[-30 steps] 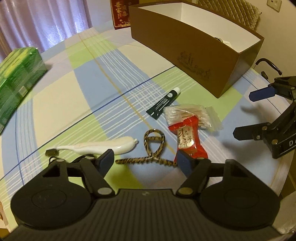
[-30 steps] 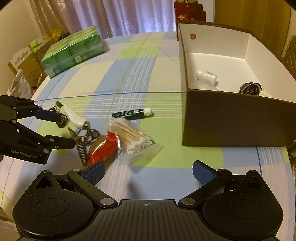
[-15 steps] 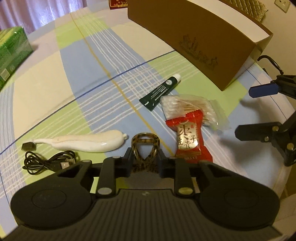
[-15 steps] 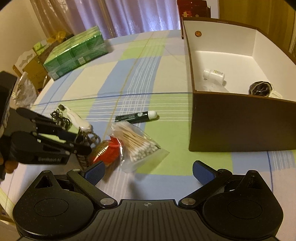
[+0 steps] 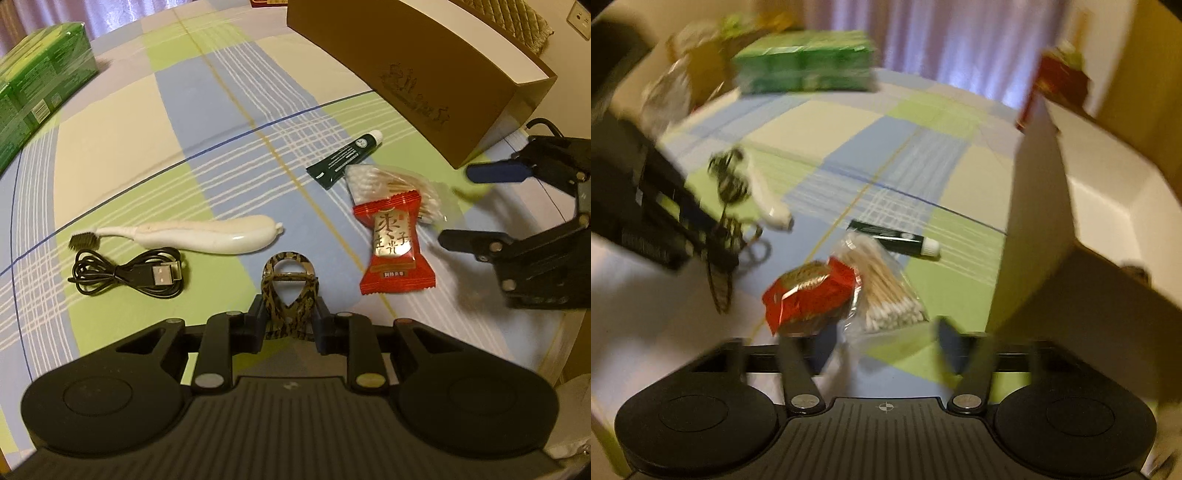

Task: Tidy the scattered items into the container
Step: 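Grasp the leopard claw clip with the left tool while the right tool grasps the cotton swab bag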

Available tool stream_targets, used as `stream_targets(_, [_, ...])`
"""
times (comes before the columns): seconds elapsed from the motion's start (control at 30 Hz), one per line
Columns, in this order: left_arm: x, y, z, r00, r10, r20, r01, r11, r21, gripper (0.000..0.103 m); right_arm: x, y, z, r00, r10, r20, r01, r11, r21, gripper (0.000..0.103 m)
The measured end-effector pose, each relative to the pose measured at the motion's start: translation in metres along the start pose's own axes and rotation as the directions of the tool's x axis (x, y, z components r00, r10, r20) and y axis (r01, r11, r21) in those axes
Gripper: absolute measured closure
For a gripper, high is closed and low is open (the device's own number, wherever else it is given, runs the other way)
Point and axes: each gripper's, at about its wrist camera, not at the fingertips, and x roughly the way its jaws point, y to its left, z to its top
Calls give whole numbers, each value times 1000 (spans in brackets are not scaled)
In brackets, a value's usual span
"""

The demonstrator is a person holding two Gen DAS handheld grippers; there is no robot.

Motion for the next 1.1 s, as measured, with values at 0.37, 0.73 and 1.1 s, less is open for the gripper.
stream_targets(0.37, [-3, 0, -3, 1000, 7, 4, -7, 1000, -8, 82, -17, -22, 0, 998, 65, 1, -65, 986, 152, 95])
stream_targets(0.73, [-6, -3, -9, 1000, 4, 9, -4, 1000, -6, 82, -75, -64, -38, 989, 63, -131, -22, 956, 293, 61])
stream_targets(1.1, [-7, -8, -10, 1000, 6, 2, -6, 1000, 12, 82, -72, -35, -55, 993, 90, -81, -81, 991, 104, 0])
